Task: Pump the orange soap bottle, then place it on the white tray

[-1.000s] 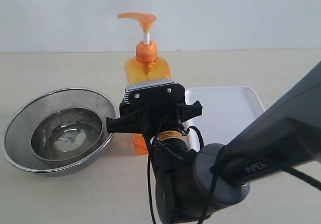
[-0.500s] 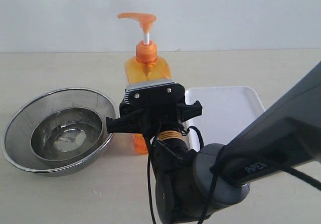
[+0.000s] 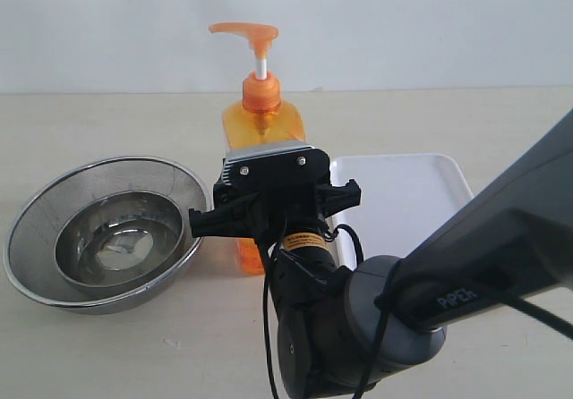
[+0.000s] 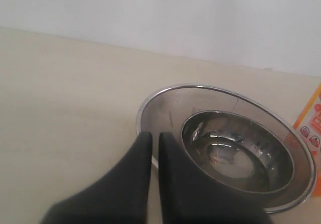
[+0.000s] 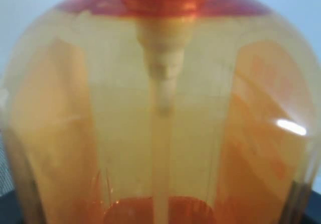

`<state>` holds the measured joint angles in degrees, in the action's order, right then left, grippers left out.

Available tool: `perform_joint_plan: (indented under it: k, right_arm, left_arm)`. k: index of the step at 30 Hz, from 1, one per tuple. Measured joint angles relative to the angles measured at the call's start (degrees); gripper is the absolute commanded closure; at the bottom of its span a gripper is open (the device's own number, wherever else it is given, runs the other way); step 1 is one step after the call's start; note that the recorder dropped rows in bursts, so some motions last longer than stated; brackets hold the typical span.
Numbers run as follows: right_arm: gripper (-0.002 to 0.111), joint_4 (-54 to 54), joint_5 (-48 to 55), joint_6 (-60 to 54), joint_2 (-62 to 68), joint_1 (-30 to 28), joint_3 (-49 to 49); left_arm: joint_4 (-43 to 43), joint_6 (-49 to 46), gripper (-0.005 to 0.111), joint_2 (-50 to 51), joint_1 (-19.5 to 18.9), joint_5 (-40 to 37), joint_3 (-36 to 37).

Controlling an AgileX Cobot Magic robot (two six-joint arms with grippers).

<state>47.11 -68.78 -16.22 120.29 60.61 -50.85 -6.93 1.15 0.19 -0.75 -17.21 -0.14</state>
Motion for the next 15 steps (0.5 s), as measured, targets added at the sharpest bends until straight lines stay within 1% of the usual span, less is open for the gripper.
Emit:
perform_joint_plan:
  k: [2,12,15]
  right_arm:
    - [0.108,0.0,0.0,0.0,0.0,0.0,0.0]
    - [0.108,0.0,0.0,0.0,0.0,0.0,0.0]
    - [0.108,0.0,0.0,0.0,0.0,0.0,0.0]
  left_arm:
    - [-1.0,-2.8,0.102,0.0,0.0,0.0,0.0]
    - [-1.9,-6.2,0.102,0.0,0.0,-0.8,0.0]
    - [-1.9,-8.6,0.102,0.0,0.0,-0.8,0.0]
